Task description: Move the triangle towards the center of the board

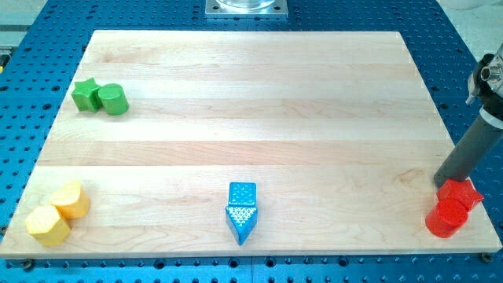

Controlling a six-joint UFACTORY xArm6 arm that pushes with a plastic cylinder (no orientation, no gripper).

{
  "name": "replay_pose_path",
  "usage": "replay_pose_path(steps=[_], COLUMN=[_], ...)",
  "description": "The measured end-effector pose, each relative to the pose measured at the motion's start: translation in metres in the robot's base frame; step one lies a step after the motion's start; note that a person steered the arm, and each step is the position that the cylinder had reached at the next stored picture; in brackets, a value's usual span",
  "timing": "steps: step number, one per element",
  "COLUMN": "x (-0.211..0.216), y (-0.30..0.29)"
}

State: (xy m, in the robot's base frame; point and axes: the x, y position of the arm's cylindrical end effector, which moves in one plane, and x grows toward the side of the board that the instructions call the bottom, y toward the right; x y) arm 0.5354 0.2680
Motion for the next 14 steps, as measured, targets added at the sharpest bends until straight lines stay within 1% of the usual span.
replay_pose_path(steps=[1, 2, 3, 7, 8, 9, 11, 12, 13, 14], x=[-0.023, -0.07, -0.08, -0.078, -0.056, 0.0, 0.067, 0.083, 0.083, 0.069], y=[-0.032, -0.127, -0.174, -0.17, -0.166, -0.148, -0.152, -0.158, -0.163, -0.221])
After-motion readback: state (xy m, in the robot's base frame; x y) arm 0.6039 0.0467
